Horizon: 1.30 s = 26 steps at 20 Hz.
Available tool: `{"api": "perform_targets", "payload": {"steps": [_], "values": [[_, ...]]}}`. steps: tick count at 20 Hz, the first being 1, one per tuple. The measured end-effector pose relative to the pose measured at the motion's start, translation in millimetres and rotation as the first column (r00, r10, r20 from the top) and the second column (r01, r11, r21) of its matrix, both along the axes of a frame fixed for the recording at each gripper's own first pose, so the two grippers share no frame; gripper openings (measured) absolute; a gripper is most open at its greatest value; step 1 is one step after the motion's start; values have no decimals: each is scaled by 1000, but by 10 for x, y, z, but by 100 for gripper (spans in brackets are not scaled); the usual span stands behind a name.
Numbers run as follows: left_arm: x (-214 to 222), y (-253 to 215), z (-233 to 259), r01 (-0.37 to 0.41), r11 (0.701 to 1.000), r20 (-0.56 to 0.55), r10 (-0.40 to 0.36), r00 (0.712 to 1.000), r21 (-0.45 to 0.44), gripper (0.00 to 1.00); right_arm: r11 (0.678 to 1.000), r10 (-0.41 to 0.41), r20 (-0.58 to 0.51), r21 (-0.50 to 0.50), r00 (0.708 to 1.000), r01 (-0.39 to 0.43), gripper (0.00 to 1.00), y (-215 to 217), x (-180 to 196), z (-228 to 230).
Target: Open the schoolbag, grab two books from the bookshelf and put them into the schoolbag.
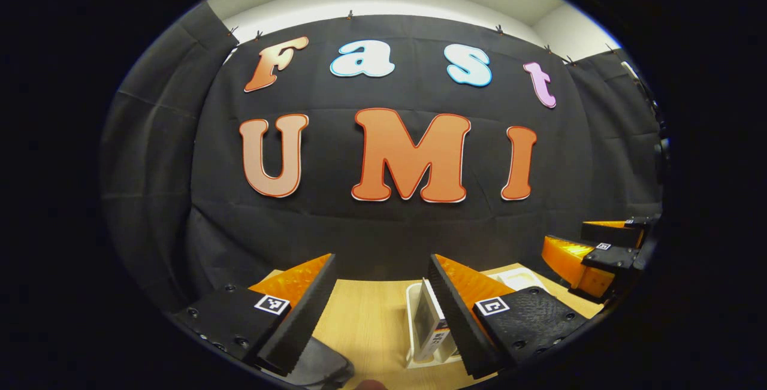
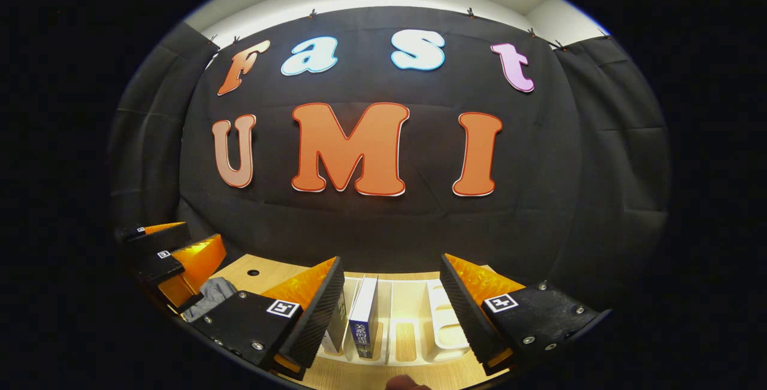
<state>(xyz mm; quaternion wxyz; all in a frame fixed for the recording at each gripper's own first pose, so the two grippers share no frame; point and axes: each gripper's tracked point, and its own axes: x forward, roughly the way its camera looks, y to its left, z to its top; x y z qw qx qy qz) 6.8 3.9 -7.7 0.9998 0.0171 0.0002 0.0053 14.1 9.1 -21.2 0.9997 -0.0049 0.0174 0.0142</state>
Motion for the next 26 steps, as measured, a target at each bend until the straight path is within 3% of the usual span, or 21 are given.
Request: {"api": "perform_targets", "payload": {"steps": [7, 13, 22, 26], "values": [[-147, 236, -268, -64, 985, -33, 70, 997, 162, 96, 1000, 11, 11, -10, 1000, -11, 96, -36, 17, 19], [-306, 444, -844, -78, 941, -115, 122, 986, 328, 100, 1000, 7, 25, -27, 1000, -6, 96, -133, 47, 52], [-450, 777, -1762, -43, 812, -220, 208, 953, 582, 98, 1000, 6, 0, -30, 1000, -6, 96, -322, 171, -65], [-661, 910, -2338, -3, 745, -291, 264, 920, 668, 97, 1000, -6, -12, -29, 1000, 6, 96, -435, 207, -117]]}}
